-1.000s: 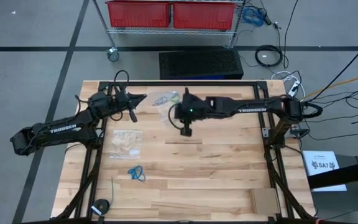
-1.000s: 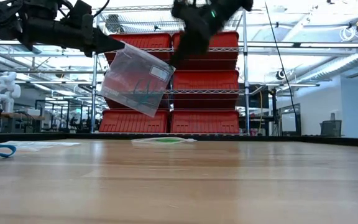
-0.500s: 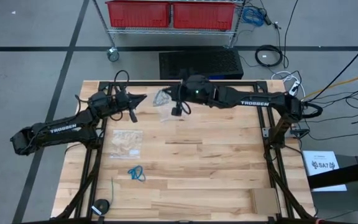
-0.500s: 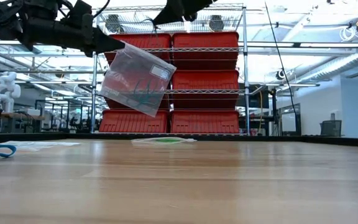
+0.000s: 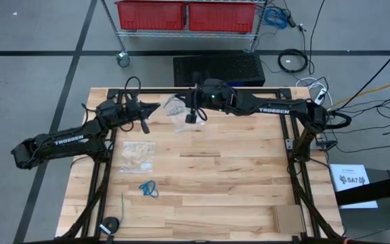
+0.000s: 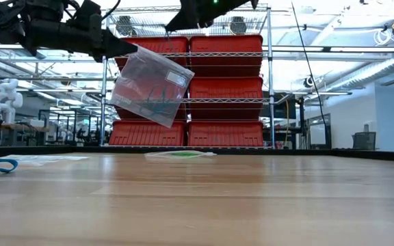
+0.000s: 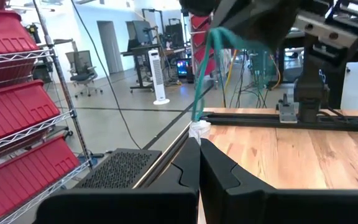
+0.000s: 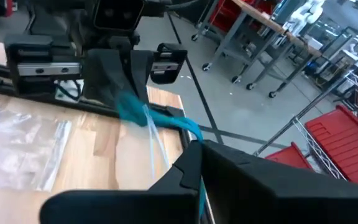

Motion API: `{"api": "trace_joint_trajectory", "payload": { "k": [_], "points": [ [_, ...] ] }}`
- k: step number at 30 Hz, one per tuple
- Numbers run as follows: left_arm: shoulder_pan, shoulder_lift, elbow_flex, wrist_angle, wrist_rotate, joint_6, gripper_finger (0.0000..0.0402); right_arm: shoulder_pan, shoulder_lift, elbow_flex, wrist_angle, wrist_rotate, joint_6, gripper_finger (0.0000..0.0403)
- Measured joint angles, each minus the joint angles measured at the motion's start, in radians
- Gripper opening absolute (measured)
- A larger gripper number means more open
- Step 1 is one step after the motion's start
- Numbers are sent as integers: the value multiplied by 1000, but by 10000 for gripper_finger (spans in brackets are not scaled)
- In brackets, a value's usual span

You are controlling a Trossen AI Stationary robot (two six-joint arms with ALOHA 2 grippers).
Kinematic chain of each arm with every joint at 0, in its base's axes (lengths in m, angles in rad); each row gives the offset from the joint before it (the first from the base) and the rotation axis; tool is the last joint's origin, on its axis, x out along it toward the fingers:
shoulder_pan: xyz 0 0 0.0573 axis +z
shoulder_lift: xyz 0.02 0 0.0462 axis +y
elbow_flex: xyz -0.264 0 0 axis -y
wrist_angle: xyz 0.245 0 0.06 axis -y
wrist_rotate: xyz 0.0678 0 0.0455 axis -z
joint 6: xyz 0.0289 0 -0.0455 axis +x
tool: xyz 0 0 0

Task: Sort rubber bands
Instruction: Put the top blue rubber band into the transparent zip bag

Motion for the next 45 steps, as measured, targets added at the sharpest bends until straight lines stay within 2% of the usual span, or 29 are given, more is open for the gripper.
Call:
{"api": "trace_joint_trajectory", "payload": {
  "k": [21, 31, 35, 38, 45],
  "points": [
    [0, 0, 0, -2, 0, 0, 0, -33, 98, 0, -57, -31, 106, 0],
    [0, 0, 0, 4, 30, -2, 0, -82, 113, 0, -105, -182, 291, 0],
    [0, 3, 0, 20, 60, -20, 0, -94, 113, 0, -133, -186, 378, 3],
    [-1, 9, 0, 25, 81, -23, 0, -93, 113, 0, -159, -186, 394, 19],
    [-3, 36, 0, 44, 113, -24, 0, -90, 114, 32, -216, -217, 471, 92]
  ]
}}
